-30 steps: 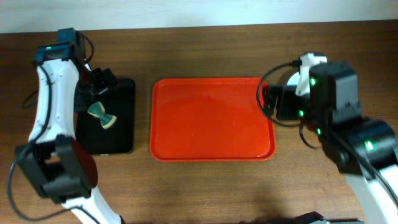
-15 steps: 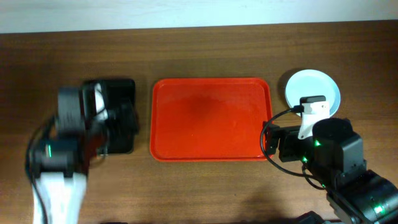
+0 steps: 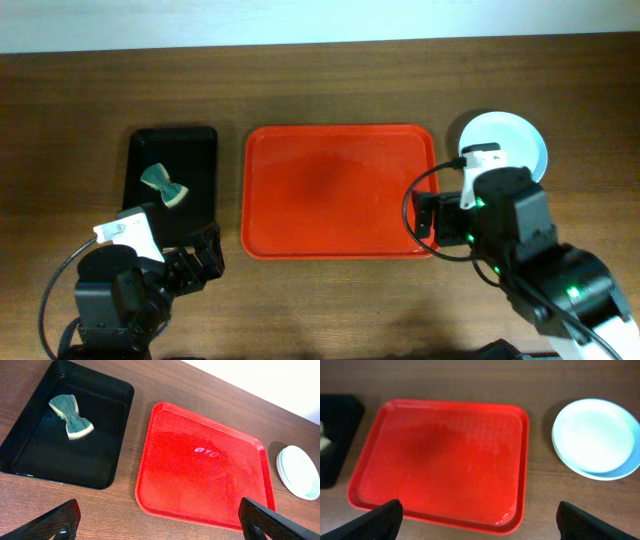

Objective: Clean dirty plates on tray and stack at the side

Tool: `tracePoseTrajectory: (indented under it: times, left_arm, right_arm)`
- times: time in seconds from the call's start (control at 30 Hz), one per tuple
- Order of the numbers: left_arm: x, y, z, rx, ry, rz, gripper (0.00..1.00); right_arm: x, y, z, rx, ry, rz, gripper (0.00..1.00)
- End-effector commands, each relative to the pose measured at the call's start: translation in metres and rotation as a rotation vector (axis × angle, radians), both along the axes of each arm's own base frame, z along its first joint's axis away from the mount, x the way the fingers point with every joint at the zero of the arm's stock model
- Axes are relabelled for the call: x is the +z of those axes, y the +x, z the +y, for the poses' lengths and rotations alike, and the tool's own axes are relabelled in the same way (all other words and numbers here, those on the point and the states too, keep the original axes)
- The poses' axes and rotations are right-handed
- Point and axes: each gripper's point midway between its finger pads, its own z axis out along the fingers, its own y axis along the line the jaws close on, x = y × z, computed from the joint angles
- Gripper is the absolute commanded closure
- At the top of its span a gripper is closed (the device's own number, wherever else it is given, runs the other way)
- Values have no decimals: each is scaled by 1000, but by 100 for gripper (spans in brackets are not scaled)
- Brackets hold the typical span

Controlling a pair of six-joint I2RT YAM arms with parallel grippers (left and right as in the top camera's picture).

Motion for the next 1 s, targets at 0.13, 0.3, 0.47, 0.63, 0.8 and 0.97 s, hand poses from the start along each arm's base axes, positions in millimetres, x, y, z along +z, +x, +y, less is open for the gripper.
tracePoseTrajectory:
  times: [0.13, 0.3, 0.47, 0.63, 0.8, 0.97]
  left_arm:
    - [-3, -1, -2, -5, -9, 6, 1]
    - [-3, -1, -2, -5, -9, 6, 1]
    - [-3, -1, -2, -5, -9, 6, 1]
    - [-3, -1, -2, -5, -9, 7, 1]
    - [-3, -1, -2, -5, -9, 6, 1]
    - [-3, -1, -2, -5, -9, 7, 1]
  right_arm:
    - [-47, 19, 11, 4, -75, 156, 2]
    - [-42, 18, 1, -16, -112, 127, 1]
    - [-13, 0, -35, -112, -24, 14, 1]
    - [-17, -24, -75, -244, 102, -160, 2]
    - [-31, -46, -88, -279, 147, -410, 1]
    - [-54, -46, -86, -262, 171, -532, 1]
